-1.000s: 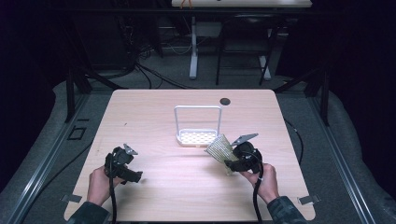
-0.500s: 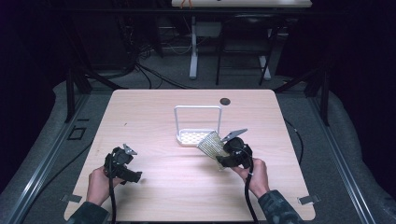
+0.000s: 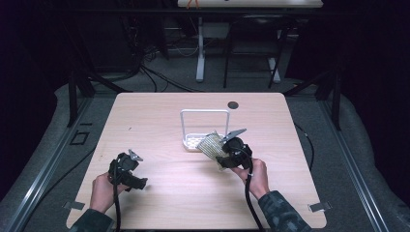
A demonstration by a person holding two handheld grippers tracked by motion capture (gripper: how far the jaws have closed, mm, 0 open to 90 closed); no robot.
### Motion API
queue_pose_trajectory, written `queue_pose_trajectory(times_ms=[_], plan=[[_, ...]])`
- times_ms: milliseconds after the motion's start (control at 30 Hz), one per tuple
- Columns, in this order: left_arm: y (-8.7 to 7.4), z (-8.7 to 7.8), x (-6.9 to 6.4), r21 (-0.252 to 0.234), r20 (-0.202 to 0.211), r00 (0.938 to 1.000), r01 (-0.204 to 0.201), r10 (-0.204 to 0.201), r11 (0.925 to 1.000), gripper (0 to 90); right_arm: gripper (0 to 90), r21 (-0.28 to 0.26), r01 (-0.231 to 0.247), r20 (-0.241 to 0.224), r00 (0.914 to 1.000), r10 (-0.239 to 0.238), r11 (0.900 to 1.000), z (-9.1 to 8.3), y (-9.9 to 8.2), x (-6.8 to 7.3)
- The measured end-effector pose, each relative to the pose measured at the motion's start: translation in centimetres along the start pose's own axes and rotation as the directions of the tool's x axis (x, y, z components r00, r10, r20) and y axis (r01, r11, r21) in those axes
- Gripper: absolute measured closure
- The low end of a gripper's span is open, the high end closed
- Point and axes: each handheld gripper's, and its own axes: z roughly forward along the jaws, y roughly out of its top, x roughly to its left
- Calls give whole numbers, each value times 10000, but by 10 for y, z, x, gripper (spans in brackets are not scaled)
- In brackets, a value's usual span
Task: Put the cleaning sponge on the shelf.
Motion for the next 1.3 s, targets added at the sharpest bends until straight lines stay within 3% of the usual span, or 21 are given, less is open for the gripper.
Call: queue_pose_trajectory(times_ms=[367, 1300], plan=[[0, 0, -1, 22, 16, 10000, -44, 44, 10000, 134, 544, -136, -248, 276, 9993, 252, 9996, 13, 14, 3], [0, -1, 0, -47, 35, 10000, 32, -32, 10000, 134, 547, -611, -73, 849, 9963, 125, 9981, 26, 31, 10]])
